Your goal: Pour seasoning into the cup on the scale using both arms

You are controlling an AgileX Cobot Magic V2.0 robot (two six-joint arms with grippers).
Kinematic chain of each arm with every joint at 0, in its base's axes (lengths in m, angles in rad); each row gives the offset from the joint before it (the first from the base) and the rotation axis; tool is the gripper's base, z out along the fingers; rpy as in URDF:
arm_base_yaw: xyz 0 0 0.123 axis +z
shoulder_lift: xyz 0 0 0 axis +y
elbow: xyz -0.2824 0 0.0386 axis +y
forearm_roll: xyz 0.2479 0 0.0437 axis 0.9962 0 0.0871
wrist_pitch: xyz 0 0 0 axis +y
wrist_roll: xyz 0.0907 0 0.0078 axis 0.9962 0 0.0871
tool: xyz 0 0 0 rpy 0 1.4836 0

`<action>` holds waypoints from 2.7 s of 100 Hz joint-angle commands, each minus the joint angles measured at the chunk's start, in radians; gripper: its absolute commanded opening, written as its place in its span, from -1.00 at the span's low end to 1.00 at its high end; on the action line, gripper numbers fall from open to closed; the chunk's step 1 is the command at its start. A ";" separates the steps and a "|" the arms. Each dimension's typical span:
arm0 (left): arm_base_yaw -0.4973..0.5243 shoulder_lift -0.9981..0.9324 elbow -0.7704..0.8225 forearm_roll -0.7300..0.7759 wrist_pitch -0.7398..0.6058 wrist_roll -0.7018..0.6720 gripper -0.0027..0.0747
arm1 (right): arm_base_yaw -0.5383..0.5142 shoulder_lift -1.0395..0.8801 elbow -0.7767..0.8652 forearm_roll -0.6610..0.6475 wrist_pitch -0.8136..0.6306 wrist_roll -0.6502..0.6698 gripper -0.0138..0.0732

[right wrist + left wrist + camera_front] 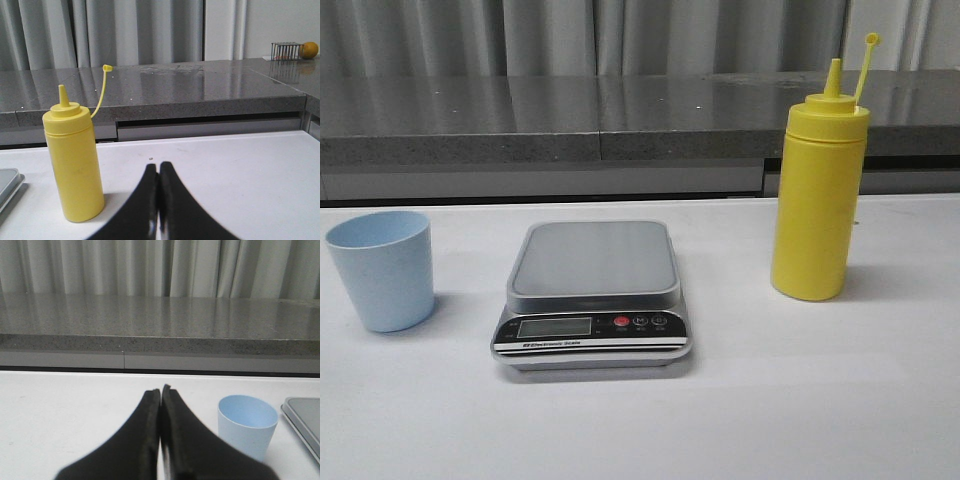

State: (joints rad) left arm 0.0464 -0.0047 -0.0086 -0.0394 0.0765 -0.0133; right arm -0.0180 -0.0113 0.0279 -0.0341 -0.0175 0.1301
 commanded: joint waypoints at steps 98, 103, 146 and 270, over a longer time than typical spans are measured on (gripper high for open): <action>-0.001 0.498 -0.540 -0.028 0.318 -0.002 -0.97 | 0.000 -0.022 -0.015 -0.003 -0.080 0.000 -0.84; -0.001 0.526 -0.555 -0.028 0.318 -0.002 -0.93 | 0.000 -0.022 -0.015 -0.003 -0.080 0.000 -0.84; -0.001 0.689 -0.654 -0.040 0.278 -0.002 0.05 | 0.000 -0.022 -0.015 -0.003 -0.080 0.000 -0.84; -0.201 1.401 -1.069 -0.081 0.611 -0.002 0.05 | 0.000 -0.022 -0.015 -0.003 -0.080 0.000 -0.84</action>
State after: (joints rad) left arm -0.1494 1.3887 -1.0288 -0.1067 0.7217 -0.0133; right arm -0.0180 -0.0113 0.0279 -0.0341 -0.0175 0.1301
